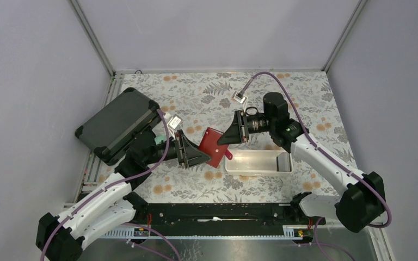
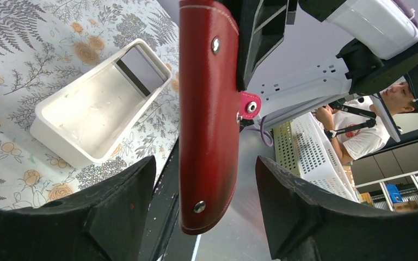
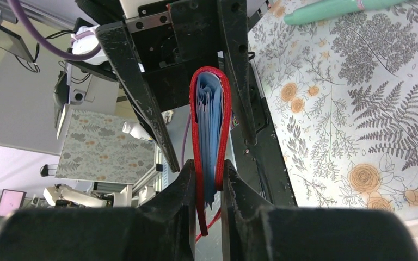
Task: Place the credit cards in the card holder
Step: Close the card holder at the center of the board.
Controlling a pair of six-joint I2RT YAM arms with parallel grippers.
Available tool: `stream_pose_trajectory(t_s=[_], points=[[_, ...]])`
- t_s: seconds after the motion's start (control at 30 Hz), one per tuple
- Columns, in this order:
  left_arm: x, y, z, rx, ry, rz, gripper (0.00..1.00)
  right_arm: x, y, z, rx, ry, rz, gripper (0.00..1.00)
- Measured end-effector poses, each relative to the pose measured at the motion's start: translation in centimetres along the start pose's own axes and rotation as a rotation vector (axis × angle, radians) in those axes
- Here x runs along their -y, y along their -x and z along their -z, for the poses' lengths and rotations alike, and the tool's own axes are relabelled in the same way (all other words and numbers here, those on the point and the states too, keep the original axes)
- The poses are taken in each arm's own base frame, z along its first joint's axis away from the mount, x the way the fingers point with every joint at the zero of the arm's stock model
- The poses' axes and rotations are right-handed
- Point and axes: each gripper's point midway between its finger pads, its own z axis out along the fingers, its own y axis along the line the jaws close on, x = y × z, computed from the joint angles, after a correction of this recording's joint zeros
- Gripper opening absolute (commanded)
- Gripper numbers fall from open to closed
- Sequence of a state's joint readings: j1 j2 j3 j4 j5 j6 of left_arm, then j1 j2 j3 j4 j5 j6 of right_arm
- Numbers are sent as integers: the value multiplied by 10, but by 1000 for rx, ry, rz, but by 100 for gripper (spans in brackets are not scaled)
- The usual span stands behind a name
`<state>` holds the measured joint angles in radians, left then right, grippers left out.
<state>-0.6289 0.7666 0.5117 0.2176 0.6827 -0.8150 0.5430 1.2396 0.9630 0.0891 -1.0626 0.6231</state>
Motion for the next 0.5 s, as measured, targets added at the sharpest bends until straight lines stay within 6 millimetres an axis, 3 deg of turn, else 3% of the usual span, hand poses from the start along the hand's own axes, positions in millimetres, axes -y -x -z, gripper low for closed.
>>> stream_pose_trajectory(t_s=[0.17, 0.3, 0.33, 0.37, 0.47, 0.5], points=[[-2, -2, -5, -22, 2, 5, 52, 8, -4, -1, -26, -25, -34, 0], [0, -7, -11, -51, -3, 0, 16, 11, -7, -2, -47, -35, -61, 0], [-1, -9, -11, -59, 1, 4, 6, 11, -8, -2, -52, -36, -65, 4], [-2, -10, -12, -64, 1, 7, 0, 12, -9, -2, -54, -37, -54, 16], [-2, -10, -13, -59, 10, 18, 0, 14, -9, -1, -53, -47, -43, 58], [-2, -9, -13, -53, 14, 18, 0, 17, -6, -1, -42, -66, -49, 66]])
